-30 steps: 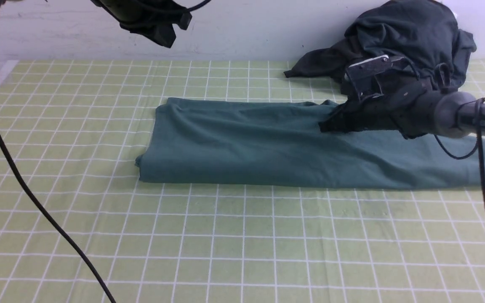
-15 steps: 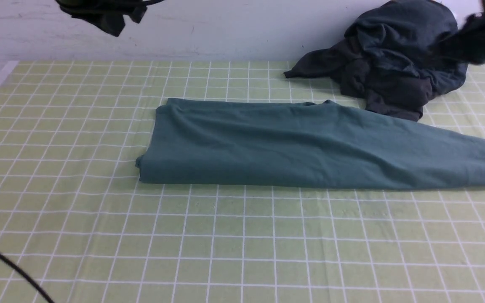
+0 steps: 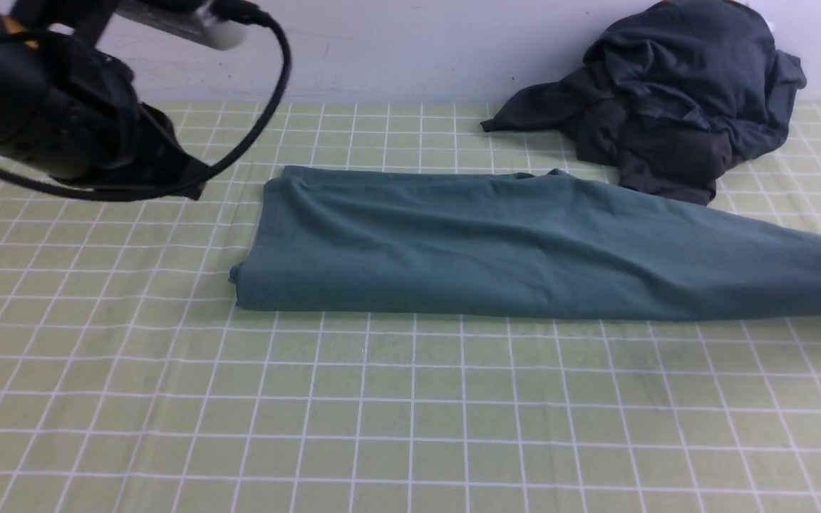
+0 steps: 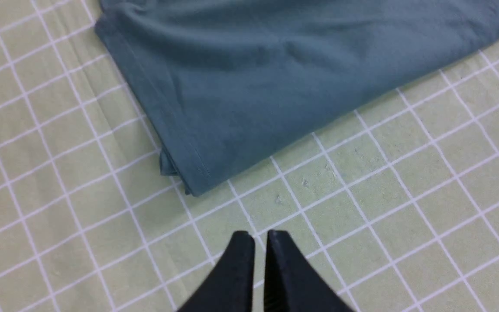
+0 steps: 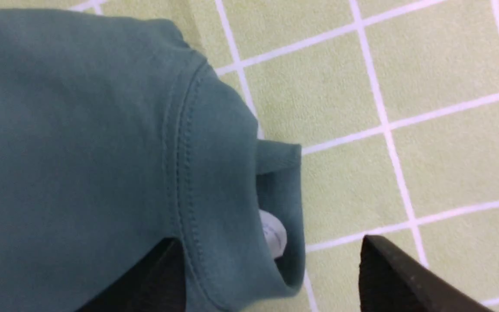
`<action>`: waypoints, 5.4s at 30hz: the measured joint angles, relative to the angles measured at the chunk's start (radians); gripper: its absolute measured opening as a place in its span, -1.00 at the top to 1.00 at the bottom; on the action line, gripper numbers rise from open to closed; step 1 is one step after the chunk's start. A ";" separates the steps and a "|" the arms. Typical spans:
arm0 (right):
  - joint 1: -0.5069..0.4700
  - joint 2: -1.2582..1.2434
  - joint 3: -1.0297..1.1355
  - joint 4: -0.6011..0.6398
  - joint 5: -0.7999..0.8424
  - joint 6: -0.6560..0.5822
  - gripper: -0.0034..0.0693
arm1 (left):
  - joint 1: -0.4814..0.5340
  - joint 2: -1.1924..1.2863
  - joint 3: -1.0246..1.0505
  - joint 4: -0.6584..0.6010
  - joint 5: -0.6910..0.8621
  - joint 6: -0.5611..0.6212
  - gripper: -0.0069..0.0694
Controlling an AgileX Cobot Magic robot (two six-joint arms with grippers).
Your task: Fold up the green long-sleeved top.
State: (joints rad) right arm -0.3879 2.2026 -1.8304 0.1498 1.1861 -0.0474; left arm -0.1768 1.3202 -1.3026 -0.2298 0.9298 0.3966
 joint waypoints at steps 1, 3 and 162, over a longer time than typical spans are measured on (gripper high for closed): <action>0.000 0.023 0.000 0.004 -0.014 0.001 -0.45 | 0.007 -0.062 0.028 0.009 0.005 0.000 0.75; 0.000 0.049 0.000 0.005 -0.019 0.004 -0.42 | 0.011 -0.114 0.052 0.027 0.022 -0.001 0.75; 0.439 -2.215 1.859 -0.133 -1.034 0.132 0.94 | 0.012 -0.631 0.743 0.354 -0.320 -0.451 0.75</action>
State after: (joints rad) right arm 0.0515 -0.0122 0.0291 0.0165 0.1525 0.0843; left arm -0.1645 0.6889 -0.5592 0.1238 0.6098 -0.0539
